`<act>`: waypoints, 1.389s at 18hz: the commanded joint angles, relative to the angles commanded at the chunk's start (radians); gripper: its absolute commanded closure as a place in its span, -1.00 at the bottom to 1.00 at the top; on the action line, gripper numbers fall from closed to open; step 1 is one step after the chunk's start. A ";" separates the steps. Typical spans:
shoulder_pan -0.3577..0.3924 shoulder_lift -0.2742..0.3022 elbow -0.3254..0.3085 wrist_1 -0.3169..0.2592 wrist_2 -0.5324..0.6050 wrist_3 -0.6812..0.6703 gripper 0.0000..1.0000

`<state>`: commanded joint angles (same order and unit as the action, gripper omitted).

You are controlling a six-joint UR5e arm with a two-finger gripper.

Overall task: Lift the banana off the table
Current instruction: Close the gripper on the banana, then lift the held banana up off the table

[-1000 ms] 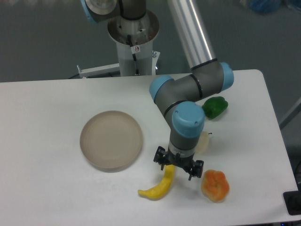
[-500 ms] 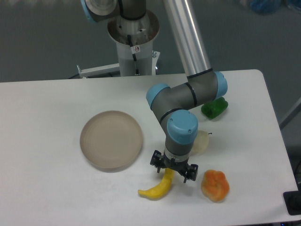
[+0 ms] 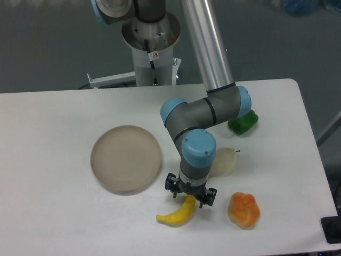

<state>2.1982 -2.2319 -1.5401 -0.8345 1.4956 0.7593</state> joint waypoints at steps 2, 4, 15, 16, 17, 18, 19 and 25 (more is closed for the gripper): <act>0.000 0.003 0.002 0.000 0.000 0.000 -0.51; 0.000 0.002 0.003 0.000 0.006 0.008 -0.04; 0.005 0.034 0.034 -0.002 0.029 0.038 0.34; 0.008 0.040 0.044 -0.005 0.055 0.060 0.34; 0.012 0.049 0.052 -0.011 0.087 0.081 0.34; 0.021 0.058 0.057 -0.015 0.113 0.103 0.34; 0.035 0.067 0.060 -0.018 0.121 0.124 0.34; 0.135 0.141 0.066 -0.026 0.114 0.282 0.33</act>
<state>2.3331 -2.0909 -1.4742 -0.8605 1.6092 1.0415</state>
